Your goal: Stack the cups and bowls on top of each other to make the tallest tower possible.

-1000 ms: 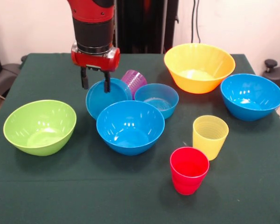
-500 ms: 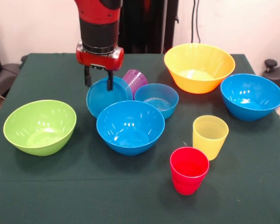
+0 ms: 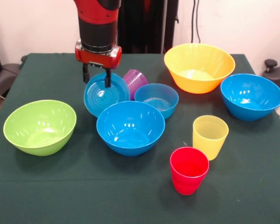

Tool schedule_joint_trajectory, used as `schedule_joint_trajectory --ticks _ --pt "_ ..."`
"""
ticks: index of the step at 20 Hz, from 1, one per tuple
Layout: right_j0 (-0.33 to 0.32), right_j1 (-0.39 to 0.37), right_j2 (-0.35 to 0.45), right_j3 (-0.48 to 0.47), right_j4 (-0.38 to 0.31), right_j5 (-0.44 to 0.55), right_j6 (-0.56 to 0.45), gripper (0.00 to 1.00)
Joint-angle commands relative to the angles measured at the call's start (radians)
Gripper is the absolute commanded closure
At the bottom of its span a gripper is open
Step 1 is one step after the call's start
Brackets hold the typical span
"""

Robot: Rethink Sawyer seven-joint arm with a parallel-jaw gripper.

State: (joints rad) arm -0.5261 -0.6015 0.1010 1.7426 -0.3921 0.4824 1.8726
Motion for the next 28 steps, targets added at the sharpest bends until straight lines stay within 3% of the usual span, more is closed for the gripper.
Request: schedule_joint_trajectory --ticks 1,9,18,28 --pt "-0.004 -0.019 0.027 0.099 -0.006 0.123 -0.015 0.00" --pt "-0.041 -0.092 0.036 0.134 -0.004 0.196 -0.066 0.00" --pt "-0.115 -0.199 0.073 0.239 0.000 0.240 -0.113 0.00" --pt "-0.141 -0.203 0.101 0.278 -0.013 0.209 -0.090 0.00"
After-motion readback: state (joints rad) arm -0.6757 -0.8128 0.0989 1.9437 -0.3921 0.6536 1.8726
